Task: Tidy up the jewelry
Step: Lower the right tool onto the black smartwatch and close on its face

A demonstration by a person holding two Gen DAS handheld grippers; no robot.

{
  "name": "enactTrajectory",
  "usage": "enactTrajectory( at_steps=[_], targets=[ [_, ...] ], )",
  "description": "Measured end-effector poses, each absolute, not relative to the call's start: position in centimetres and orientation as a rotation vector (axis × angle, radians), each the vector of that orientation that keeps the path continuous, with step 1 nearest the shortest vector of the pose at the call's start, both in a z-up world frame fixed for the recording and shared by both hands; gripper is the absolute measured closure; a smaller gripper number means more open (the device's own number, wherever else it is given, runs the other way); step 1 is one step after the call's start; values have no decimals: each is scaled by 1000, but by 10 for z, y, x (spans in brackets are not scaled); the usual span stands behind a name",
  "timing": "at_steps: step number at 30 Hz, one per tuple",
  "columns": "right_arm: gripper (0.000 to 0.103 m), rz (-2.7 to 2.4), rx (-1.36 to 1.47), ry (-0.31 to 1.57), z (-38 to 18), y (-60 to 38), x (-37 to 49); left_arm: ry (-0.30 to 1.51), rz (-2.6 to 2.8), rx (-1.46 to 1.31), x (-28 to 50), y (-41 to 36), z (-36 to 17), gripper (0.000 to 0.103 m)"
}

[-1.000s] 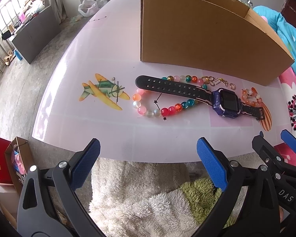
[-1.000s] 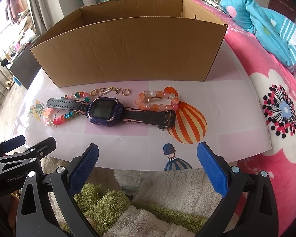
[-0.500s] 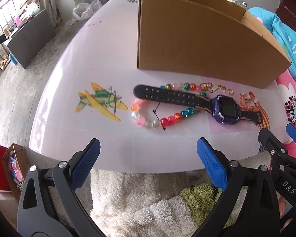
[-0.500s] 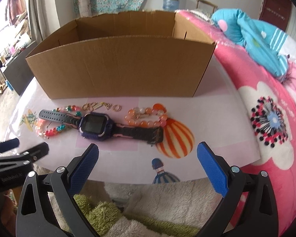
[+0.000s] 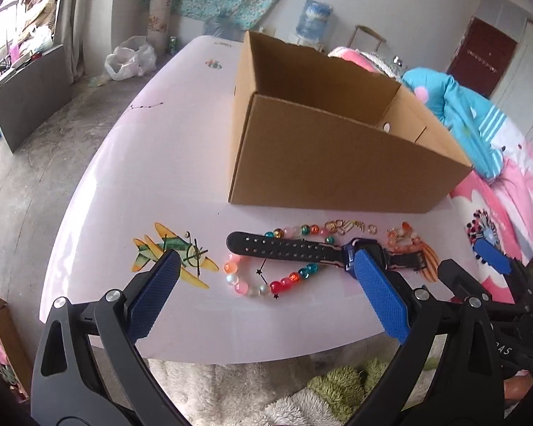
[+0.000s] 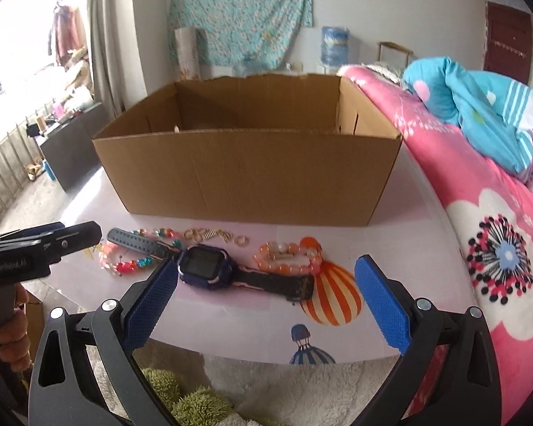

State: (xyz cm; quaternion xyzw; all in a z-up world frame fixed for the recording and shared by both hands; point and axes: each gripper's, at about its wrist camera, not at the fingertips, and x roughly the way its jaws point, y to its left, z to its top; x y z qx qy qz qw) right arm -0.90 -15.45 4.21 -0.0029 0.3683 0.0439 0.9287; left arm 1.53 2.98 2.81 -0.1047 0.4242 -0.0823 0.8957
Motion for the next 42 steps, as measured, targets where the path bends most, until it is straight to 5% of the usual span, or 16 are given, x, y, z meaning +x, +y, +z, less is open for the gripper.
enactTrajectory(
  at_steps=[13,18,20,24,42],
  targets=[
    [9,202,49,755,38,-149,-3,902,-157,-306,21,58,19,8],
    [36,260,39,797,29,-136,9,883,-184,-308,26,60,18,11],
    [44,277,55,825,23,-136,16,897,-213,-322,30,60,15,28],
    [59,301,73,884,10,-133,27,968,-245,-365,44,62,2,43],
    [65,347,82,950,-9,-130,34,1053,-347,-660,63,82,-28,51]
  ],
)
